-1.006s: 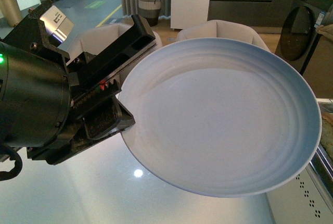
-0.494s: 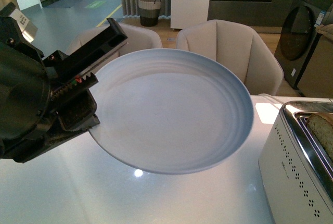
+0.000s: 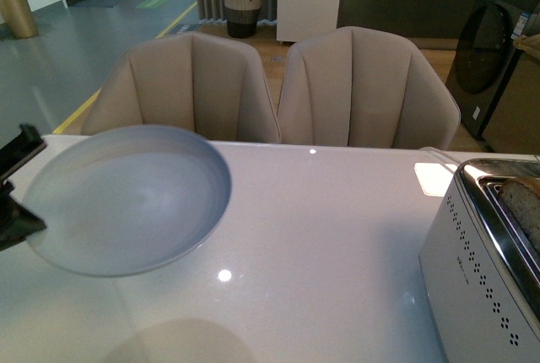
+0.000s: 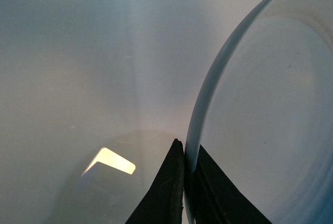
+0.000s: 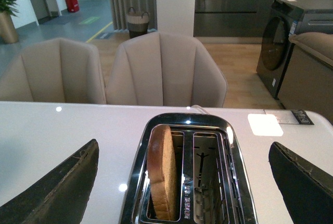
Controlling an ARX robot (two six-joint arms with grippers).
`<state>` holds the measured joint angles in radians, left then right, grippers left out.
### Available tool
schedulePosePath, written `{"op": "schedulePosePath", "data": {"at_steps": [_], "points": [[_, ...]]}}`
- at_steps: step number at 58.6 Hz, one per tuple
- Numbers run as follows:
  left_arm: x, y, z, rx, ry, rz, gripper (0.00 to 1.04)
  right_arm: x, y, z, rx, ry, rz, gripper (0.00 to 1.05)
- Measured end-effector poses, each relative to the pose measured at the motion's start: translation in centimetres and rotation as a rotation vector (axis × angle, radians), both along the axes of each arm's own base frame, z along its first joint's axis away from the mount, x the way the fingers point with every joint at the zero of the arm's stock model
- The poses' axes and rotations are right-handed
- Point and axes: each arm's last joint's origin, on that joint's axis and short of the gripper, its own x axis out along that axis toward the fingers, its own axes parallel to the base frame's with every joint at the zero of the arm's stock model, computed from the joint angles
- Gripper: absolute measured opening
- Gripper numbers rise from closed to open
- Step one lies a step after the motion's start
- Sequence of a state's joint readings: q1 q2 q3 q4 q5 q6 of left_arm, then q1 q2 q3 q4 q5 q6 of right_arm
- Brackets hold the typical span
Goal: Left arm holds plate, right arm toasts bread
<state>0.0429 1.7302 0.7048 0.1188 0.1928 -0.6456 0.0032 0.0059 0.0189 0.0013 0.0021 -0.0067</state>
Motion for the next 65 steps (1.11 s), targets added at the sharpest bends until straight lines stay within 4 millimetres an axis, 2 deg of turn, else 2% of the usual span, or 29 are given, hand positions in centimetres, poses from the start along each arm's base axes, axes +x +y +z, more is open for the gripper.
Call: {"op": "schedulePosePath", "data": {"at_steps": [6,12,19,26,48,65], "points": [[-0.5,2.1,-2.4,0.012,0.028,0.022,0.03,0.0,0.0,0.0,0.0,0.0,0.0,0.96],[-1.5,3.2,-5.1,0.042,0.057,0.005,0.03,0.0,0.0,0.0,0.0,0.0,0.0,0.96],[-2.4,3.4,-8.3,0.067,0.075,-0.062,0.03,0.0,0.0,0.0,0.0,0.0,0.0,0.96],[-2.7,3.3,-10.2,0.06,0.082,-0.079,0.03,0.0,0.0,0.0,0.0,0.0,0.0,0.96],[-2.8,2.5,-12.7,0.015,0.031,-0.105,0.03,0.0,0.0,0.0,0.0,0.0,0.0,0.96],[-3.9,2.9,-14.6,0.002,0.052,-0.086,0.03,0.0,0.0,0.0,0.0,0.0,0.0,0.96]]}}
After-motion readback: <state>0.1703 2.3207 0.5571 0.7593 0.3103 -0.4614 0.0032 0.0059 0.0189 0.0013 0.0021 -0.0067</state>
